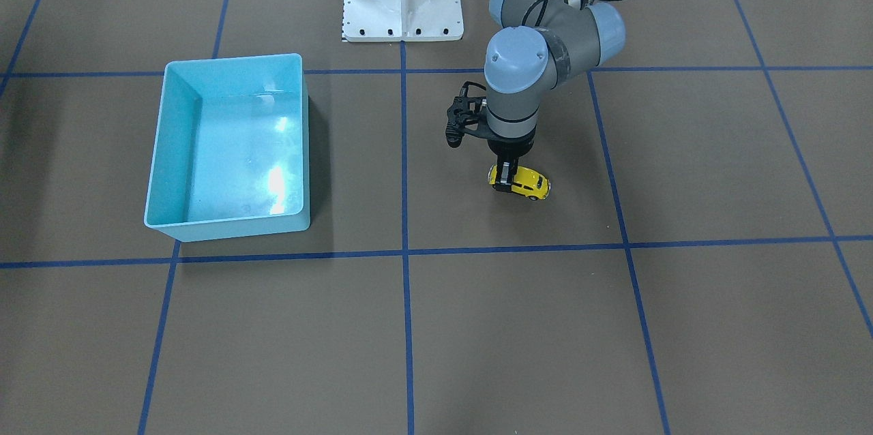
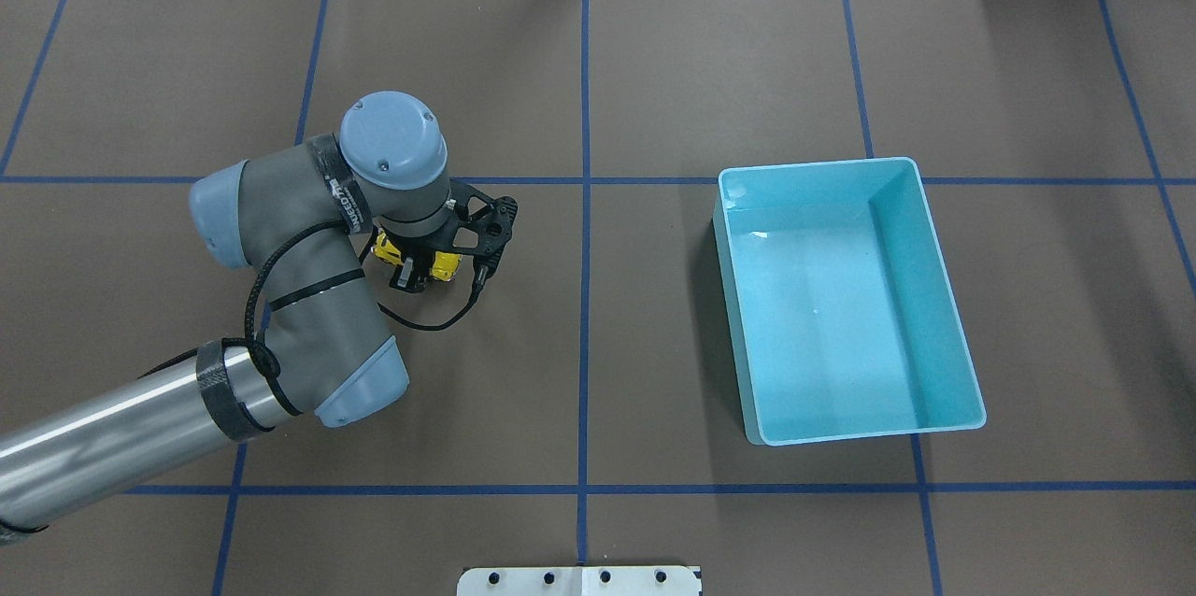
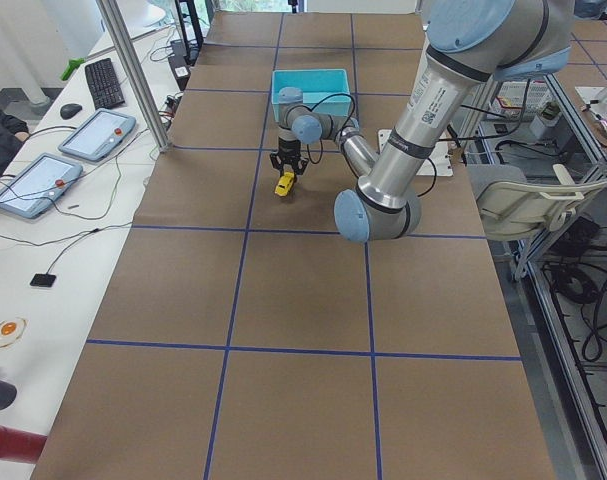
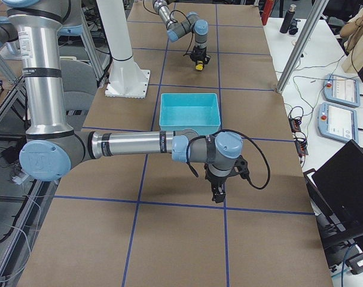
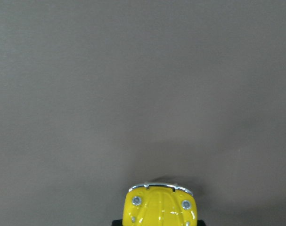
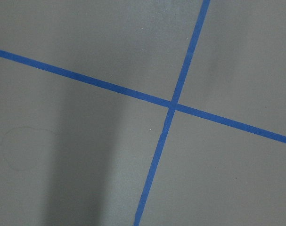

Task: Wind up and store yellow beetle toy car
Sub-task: 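Drag the pressed car backward along the table with the left gripper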

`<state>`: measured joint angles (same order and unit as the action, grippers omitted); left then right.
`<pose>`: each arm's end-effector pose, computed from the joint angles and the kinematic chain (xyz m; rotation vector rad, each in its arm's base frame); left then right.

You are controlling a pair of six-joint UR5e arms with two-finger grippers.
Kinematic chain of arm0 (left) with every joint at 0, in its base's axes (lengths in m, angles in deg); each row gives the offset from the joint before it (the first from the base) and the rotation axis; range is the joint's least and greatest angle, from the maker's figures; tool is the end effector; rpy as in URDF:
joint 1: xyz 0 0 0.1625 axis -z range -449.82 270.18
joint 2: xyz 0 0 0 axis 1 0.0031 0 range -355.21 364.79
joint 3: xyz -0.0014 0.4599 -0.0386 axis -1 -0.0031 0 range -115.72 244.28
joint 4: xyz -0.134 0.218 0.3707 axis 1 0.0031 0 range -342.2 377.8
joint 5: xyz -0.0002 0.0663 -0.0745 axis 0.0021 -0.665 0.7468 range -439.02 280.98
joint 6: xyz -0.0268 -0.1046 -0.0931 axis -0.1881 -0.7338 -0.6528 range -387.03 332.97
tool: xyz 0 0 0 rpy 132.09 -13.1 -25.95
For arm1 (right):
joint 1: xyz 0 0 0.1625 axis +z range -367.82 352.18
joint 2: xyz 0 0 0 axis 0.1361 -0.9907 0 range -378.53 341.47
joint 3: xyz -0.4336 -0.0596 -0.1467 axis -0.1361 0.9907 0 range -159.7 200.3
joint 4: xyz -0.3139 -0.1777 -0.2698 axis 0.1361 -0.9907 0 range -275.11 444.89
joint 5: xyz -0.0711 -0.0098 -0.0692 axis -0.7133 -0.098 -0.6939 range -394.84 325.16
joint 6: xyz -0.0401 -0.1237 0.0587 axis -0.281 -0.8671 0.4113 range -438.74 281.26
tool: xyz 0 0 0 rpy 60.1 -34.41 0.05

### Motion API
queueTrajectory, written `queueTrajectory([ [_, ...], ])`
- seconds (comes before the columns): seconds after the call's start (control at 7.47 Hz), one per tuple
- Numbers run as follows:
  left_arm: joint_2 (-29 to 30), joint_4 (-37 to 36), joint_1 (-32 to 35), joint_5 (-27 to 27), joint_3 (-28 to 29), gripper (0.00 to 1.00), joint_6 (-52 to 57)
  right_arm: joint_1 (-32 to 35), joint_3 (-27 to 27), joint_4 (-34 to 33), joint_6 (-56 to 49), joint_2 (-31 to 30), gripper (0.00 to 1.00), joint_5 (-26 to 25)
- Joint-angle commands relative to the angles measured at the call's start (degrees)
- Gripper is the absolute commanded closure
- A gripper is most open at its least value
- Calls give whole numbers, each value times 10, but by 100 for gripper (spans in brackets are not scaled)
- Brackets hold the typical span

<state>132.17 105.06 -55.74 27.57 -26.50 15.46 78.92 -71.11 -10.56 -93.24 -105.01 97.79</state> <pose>0.5933 -0.5132 0.3170 0.6604 0.4009 1.7332 0.0051 -0.5569 0.6921 0.0647 -0.7440 -0.2921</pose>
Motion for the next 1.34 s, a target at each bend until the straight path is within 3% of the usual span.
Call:
queueTrajectory([
  [0.0,-4,0,10,1,-19,100,-38,0,0,0,0,0,0,0],
  [0.4,-23,33,6,2,-27,100,-83,0,0,0,0,0,0,0],
  [0.8,-54,122,5,2,-25,100,-156,0,-1,0,0,0,0,1],
  [1.2,-54,128,3,2,-23,100,-158,0,-1,0,0,0,0,1],
])
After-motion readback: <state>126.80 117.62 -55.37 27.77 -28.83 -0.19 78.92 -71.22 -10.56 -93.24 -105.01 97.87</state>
